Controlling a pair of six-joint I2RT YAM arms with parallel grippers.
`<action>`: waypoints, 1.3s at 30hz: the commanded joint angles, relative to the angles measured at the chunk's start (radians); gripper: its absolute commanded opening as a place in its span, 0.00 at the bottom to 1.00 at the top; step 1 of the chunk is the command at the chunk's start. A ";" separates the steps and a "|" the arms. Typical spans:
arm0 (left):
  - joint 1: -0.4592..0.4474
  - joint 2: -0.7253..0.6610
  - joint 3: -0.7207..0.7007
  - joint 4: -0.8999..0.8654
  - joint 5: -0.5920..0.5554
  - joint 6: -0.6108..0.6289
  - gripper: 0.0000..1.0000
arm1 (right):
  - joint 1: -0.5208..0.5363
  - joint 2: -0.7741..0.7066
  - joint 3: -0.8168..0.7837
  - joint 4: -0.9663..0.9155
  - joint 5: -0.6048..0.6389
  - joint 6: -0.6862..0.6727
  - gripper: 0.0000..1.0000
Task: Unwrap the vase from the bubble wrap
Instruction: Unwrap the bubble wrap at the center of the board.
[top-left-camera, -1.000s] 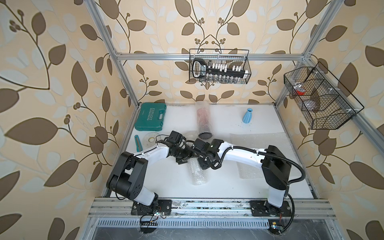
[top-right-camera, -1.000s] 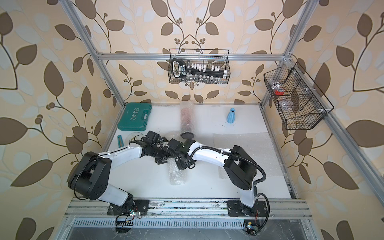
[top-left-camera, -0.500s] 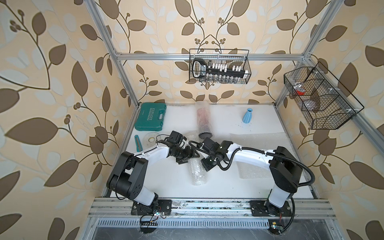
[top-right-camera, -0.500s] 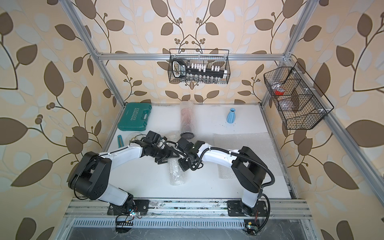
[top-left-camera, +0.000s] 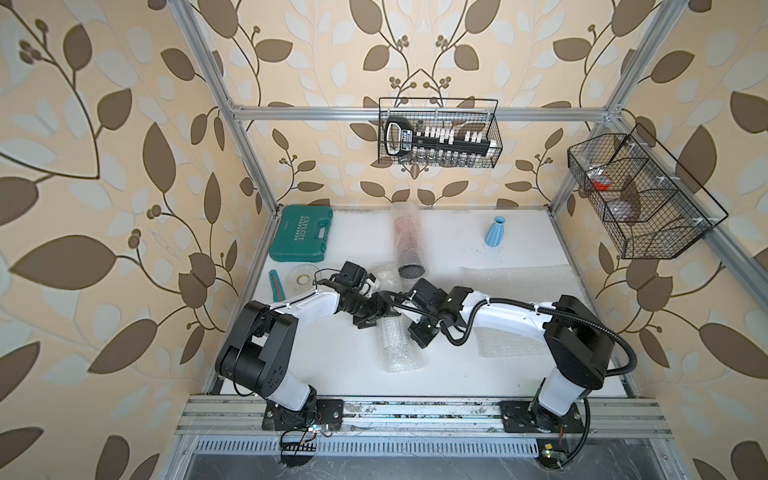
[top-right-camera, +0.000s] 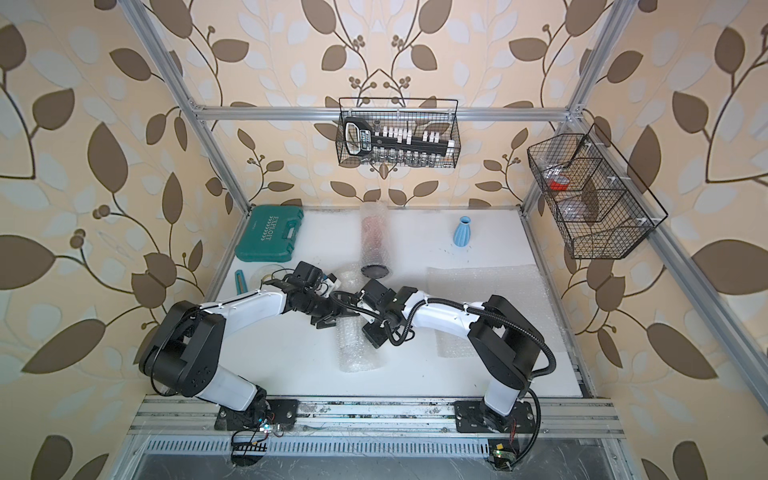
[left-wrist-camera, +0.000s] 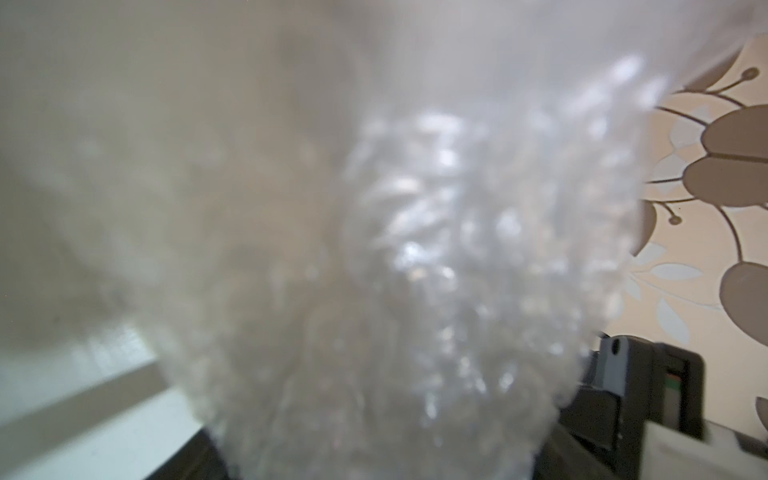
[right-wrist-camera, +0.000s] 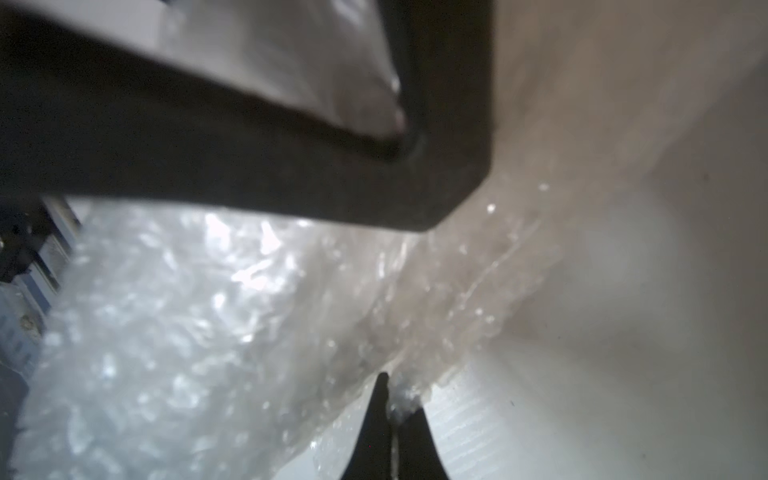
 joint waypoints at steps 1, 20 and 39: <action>-0.006 0.024 0.009 -0.029 -0.035 0.015 0.82 | 0.006 -0.029 -0.035 -0.089 -0.028 -0.049 0.00; -0.020 -0.052 -0.032 -0.115 -0.052 0.030 0.77 | 0.018 -0.101 0.040 -0.012 0.292 0.235 0.39; -0.022 -0.123 -0.049 -0.125 -0.019 0.031 0.78 | -0.169 0.038 -0.007 0.179 0.032 0.356 0.47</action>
